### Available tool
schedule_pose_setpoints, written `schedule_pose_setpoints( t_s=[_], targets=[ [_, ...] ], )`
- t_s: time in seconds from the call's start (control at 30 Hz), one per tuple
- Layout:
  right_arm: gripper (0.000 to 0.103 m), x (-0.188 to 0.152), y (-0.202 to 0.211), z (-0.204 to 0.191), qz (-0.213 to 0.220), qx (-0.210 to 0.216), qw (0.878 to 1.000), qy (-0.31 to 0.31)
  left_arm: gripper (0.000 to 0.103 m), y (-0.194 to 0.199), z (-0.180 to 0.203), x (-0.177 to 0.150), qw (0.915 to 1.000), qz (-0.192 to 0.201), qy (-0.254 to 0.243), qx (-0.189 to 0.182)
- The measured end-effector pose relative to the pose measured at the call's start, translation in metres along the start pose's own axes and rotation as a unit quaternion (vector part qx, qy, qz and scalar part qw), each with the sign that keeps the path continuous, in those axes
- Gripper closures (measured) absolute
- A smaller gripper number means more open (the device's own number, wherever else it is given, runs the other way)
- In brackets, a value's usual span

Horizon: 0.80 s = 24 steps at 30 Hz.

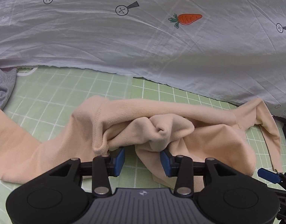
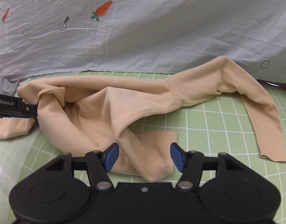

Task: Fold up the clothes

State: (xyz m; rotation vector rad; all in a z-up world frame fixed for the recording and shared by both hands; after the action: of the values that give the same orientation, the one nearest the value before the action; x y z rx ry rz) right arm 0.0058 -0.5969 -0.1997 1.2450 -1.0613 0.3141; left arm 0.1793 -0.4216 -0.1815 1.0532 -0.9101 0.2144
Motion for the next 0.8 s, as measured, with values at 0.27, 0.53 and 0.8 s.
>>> schedule_pose_setpoints(
  t_s=[0.27, 0.53, 0.8],
  targets=[
    [0.088, 0.021, -0.025, 0.046, 0.014, -0.043, 0.998, -0.043, 0.050, -0.010, 0.009, 0.021, 0.9978, 0.037, -0.052, 0.020],
    [0.077, 0.014, -0.037, 0.055, -0.003, -0.060, 0.996, -0.060, 0.047, -0.005, 0.012, 0.030, 0.9909, 0.072, -0.104, 0.047],
    [0.076, 0.008, -0.032, 0.054, -0.010, -0.059, 0.996, -0.066, 0.053, 0.004, 0.014, 0.027, 0.9841, 0.102, -0.137, 0.050]
  ],
)
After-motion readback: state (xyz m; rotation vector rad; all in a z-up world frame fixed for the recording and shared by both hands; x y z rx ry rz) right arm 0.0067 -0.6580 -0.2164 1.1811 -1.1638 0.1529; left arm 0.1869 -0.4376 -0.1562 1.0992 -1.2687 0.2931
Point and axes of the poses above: each gripper's, at about its wrist camera, not at the fingertips, and y roughly against the way its jaws point, z to its right, x to its top, the point moved 7 cm from there along -y, roughly the way its jaws point, and after that the axes turned 10 degrees about z, right-handed, at the moved point
